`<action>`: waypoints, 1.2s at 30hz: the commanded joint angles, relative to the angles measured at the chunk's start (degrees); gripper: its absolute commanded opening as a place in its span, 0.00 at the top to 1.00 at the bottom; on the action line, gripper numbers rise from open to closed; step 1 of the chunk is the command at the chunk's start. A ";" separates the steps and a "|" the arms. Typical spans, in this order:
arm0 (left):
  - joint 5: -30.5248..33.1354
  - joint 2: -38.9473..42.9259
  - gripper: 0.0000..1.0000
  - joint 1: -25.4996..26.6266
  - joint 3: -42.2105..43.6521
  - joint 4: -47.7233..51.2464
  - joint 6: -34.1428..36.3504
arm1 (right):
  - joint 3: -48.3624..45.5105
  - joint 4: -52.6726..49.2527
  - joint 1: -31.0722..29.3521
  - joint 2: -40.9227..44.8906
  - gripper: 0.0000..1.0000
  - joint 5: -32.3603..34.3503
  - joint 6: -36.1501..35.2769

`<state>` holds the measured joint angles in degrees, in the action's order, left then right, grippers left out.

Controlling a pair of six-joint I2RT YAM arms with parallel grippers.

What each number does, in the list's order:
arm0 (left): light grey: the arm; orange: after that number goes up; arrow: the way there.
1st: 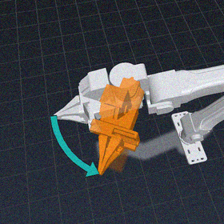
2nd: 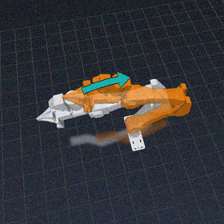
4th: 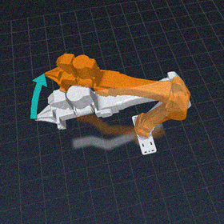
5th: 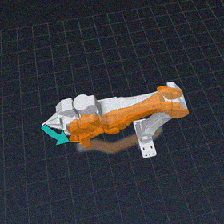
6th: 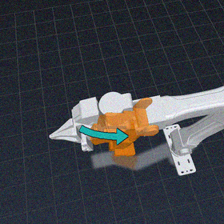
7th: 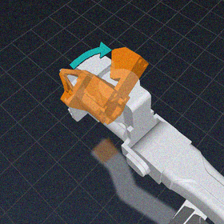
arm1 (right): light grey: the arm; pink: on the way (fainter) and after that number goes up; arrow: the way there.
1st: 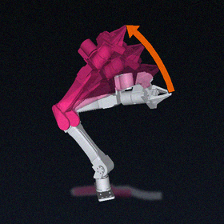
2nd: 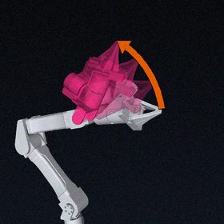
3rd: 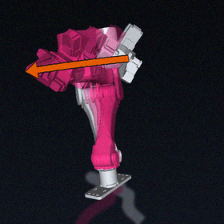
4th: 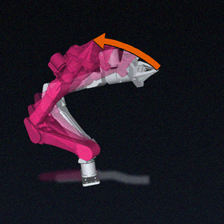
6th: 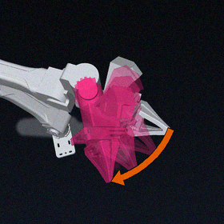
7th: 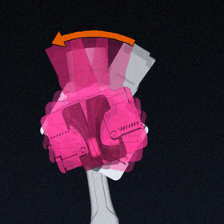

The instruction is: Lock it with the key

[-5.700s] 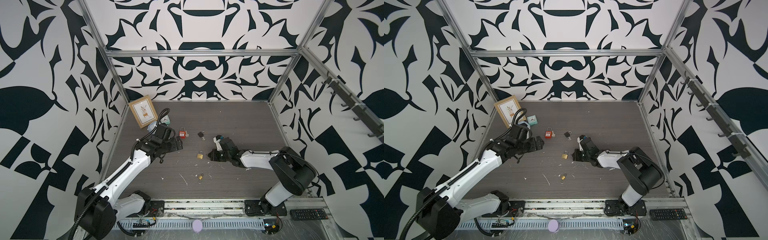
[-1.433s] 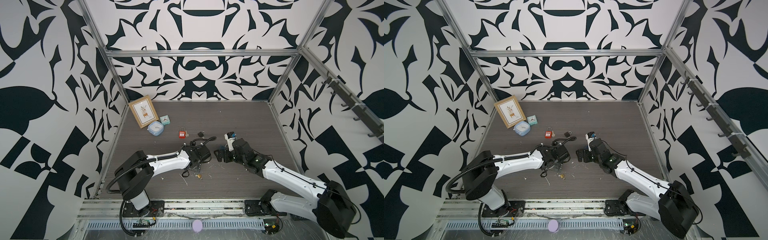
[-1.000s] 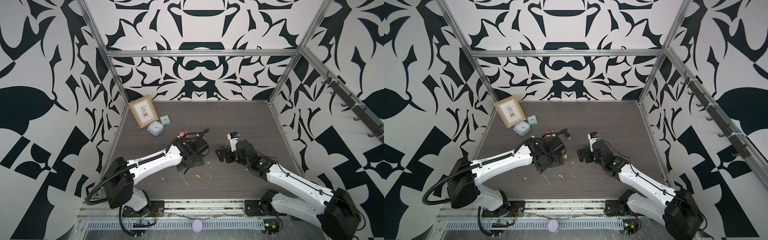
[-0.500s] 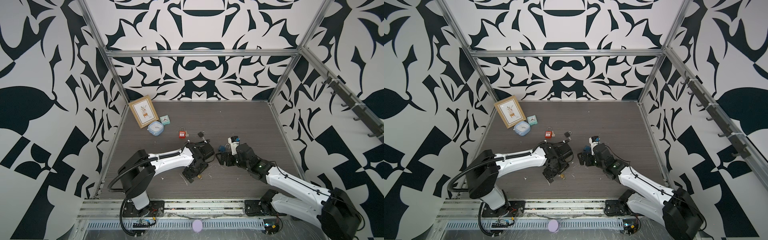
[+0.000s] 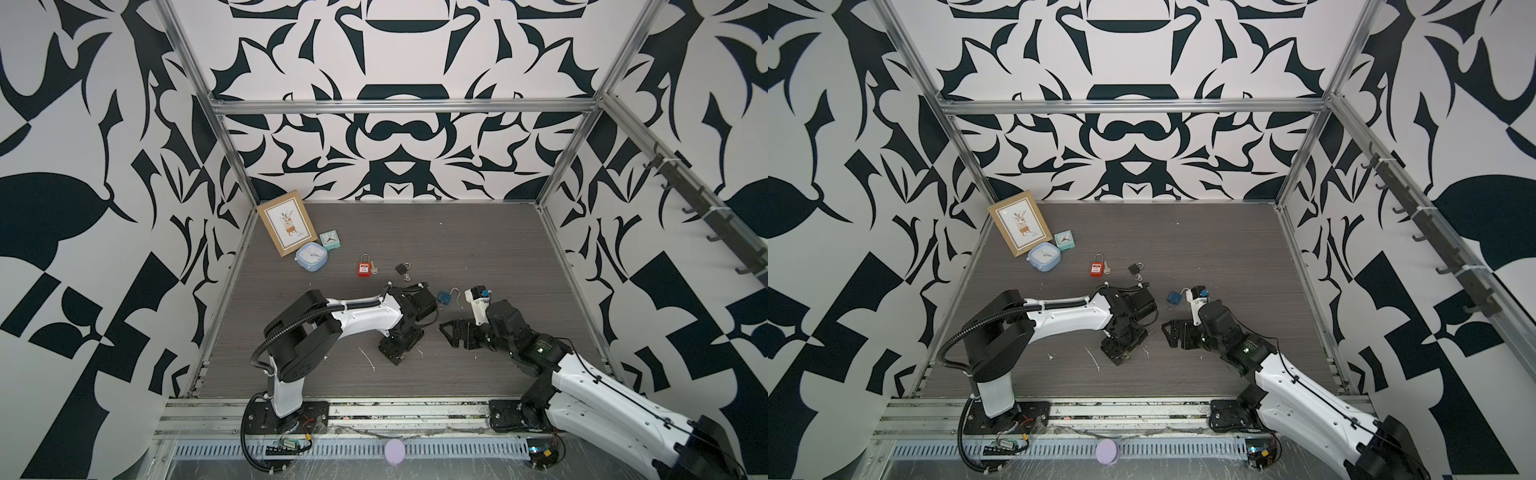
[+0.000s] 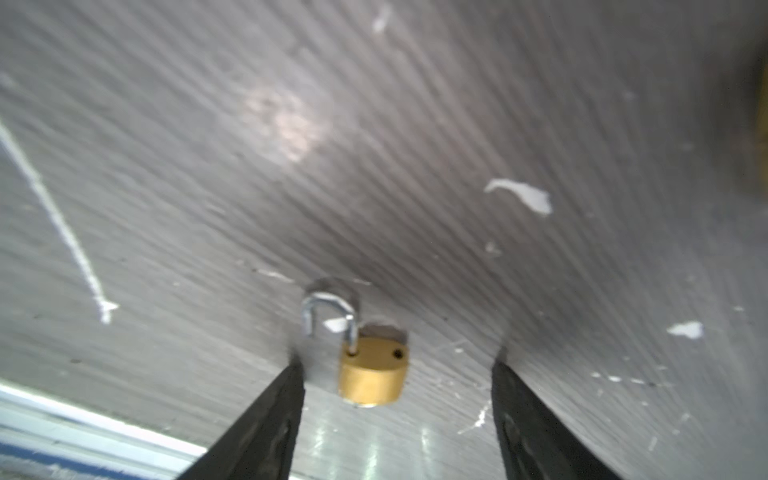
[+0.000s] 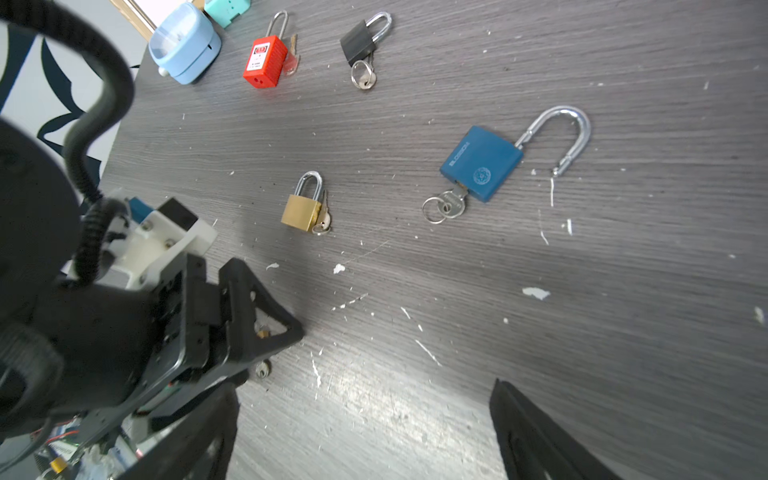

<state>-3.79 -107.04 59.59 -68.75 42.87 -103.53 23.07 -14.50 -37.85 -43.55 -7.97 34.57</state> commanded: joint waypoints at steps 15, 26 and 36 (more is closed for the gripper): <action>4.32 -2.12 0.39 -1.59 -1.41 6.54 1.75 | 0.39 -3.84 0.14 2.56 0.03 -2.35 -0.07; 2.57 -1.27 0.44 -0.99 0.00 3.52 2.80 | 1.03 -3.17 0.14 1.84 0.03 -1.63 -0.72; 2.65 0.87 0.43 0.41 2.20 1.82 2.48 | 1.06 -2.37 0.14 0.88 0.03 -1.72 -0.99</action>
<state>-0.51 -106.72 59.40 -68.42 43.68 -100.49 22.87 -18.52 -37.85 -42.68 -10.07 34.30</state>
